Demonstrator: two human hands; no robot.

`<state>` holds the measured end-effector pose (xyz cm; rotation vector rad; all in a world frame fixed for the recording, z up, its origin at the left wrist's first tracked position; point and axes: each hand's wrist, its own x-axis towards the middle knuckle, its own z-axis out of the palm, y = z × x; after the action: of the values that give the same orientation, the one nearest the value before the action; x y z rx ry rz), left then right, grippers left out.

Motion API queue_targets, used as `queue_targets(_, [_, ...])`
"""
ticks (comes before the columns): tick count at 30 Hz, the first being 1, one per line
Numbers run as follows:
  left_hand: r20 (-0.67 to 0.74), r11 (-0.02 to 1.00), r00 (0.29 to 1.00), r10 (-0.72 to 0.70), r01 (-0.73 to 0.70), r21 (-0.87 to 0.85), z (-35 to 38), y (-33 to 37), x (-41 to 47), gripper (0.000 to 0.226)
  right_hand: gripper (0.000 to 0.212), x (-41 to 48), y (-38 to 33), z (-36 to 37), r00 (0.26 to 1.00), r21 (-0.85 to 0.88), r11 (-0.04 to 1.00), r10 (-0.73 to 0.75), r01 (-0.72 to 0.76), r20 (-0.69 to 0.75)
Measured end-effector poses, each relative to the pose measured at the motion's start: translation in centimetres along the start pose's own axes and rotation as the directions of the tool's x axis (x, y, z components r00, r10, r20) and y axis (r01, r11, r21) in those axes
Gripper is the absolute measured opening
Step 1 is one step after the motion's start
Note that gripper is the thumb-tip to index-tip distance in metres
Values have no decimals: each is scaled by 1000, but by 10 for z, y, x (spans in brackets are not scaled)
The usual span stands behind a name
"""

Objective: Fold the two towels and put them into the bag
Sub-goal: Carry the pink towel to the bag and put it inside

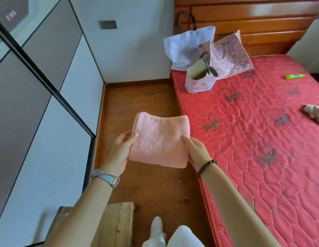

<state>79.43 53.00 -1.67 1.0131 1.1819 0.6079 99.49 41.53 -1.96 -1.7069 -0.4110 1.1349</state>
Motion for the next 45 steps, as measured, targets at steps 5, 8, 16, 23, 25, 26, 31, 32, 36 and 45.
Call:
queue_targets(5, [32,1000,999,-10,10,-11,17,21,32,41,79,38,-17,-3,997,-16,1000,7,-8,-73])
queue_targets(8, [54,1000,998,-26,26,4,28,31,56,41,68,61,-26,-7,995,-21,1000,14,-16,-97])
queue_targets(16, [69,999,997,-23,20,45,66,63,131,41,85,134,-58,-21,992,2,1000,-14,14,-128])
queue_targets(23, [91,990,996,-1,-12,137,116,110,208,44,68,211,-98,-48,988,53,998,-12,20,-151])
queue_targets(25, [108,991,994,-6,-9,133,132,120,225,42,54,232,-104,-58,986,46,999,-14,22,-165])
queue_targets(26, [110,992,994,-17,3,124,139,123,232,42,48,241,-107,-63,985,43,999,-6,14,-171])
queue_targets(31, [106,995,992,-64,56,79,166,133,267,43,30,279,-124,-78,983,57,998,24,-14,-179])
queue_targets(32, [103,995,993,-65,56,87,169,135,273,43,29,285,-126,-79,983,64,998,31,-19,-180])
queue_targets(36, [89,991,994,-61,49,125,178,147,303,44,33,312,-137,-79,981,83,996,55,-41,-184])
queue_targets(45, [103,984,988,-118,103,148,192,174,391,43,27,383,-172,-69,974,89,995,69,-51,-215])
